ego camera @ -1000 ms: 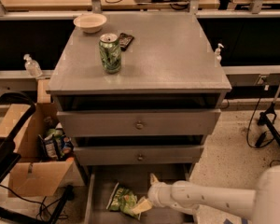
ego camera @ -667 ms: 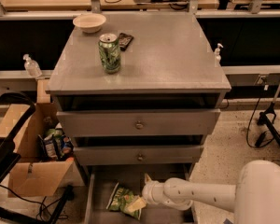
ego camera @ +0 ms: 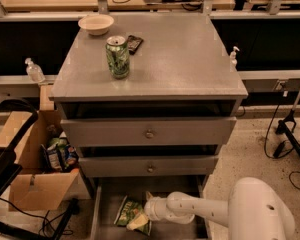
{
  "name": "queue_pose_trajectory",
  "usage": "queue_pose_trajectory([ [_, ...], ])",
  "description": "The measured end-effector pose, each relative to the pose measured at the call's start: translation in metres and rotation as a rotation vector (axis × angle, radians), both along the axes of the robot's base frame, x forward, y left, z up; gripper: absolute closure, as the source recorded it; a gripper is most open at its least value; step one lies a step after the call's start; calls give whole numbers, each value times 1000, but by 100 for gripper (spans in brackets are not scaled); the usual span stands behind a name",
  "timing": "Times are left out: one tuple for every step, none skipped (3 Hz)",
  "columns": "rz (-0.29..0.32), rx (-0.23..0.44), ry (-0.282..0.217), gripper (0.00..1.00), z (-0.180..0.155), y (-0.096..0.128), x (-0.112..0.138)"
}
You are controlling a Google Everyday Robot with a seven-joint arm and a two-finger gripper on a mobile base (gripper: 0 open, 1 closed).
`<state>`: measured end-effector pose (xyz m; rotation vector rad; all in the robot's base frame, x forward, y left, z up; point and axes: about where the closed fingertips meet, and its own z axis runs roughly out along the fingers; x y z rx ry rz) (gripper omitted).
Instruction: Pick green jalapeno chip bag from bottom drawer and place on counter
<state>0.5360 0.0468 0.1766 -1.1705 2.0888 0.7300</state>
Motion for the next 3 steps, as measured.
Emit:
queue_pose_trajectory([
  [12, -2, 54, 24, -32, 18, -4],
  [14, -10, 77, 47, -46, 25, -8],
  [16, -8, 77, 70, -46, 26, -9],
])
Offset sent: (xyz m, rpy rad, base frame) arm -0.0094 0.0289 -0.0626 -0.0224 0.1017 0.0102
